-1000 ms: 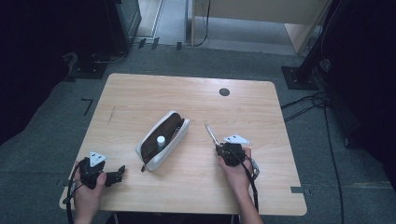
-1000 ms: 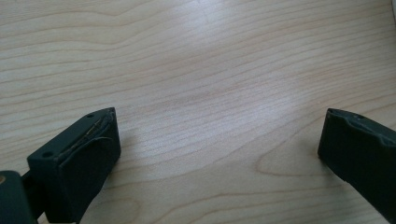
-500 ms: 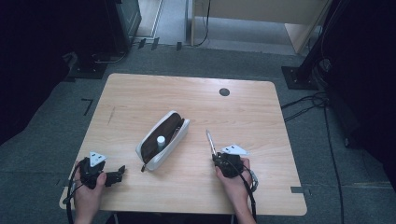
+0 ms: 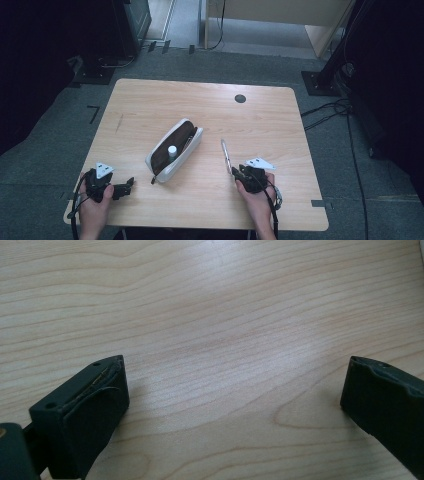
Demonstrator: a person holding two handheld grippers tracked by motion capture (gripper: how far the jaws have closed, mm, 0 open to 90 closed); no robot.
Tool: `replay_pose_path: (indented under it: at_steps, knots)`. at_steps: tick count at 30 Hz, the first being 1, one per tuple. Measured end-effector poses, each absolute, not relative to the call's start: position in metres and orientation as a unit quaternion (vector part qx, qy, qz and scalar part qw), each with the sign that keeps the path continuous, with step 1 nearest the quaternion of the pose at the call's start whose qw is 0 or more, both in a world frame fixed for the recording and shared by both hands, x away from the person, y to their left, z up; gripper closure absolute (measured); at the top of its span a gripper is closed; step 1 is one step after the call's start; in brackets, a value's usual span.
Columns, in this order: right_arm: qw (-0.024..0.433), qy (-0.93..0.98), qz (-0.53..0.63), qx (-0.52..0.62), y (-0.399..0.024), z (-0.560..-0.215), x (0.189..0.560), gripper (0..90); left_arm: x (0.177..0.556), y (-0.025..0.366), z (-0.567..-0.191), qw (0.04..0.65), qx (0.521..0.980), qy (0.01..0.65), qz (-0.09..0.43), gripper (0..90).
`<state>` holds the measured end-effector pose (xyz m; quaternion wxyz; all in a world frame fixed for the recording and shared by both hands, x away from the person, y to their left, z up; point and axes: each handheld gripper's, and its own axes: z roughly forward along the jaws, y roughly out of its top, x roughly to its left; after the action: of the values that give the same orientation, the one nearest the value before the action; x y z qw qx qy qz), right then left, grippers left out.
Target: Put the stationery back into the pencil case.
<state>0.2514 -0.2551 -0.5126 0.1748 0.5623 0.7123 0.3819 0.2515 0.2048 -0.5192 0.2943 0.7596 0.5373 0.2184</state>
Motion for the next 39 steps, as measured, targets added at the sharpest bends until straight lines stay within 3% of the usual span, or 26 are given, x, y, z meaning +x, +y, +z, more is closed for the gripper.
replay_pose_path:
  at_steps: [17,34,39]
  knots:
    - [0.165,0.719,0.386,0.553,-0.245,-0.520,0.244,76.7,0.251,0.205,-0.519,0.294,0.760,0.537,0.218,0.0]
    - [0.133,0.732,0.414,0.524,-0.226,-0.521,0.237,73.0,0.252,0.205,-0.519,0.294,0.760,0.537,0.218,0.0]
    - [0.143,0.717,0.427,0.532,-0.235,-0.509,0.244,70.0,0.251,0.205,-0.519,0.294,0.760,0.537,0.218,0.0]
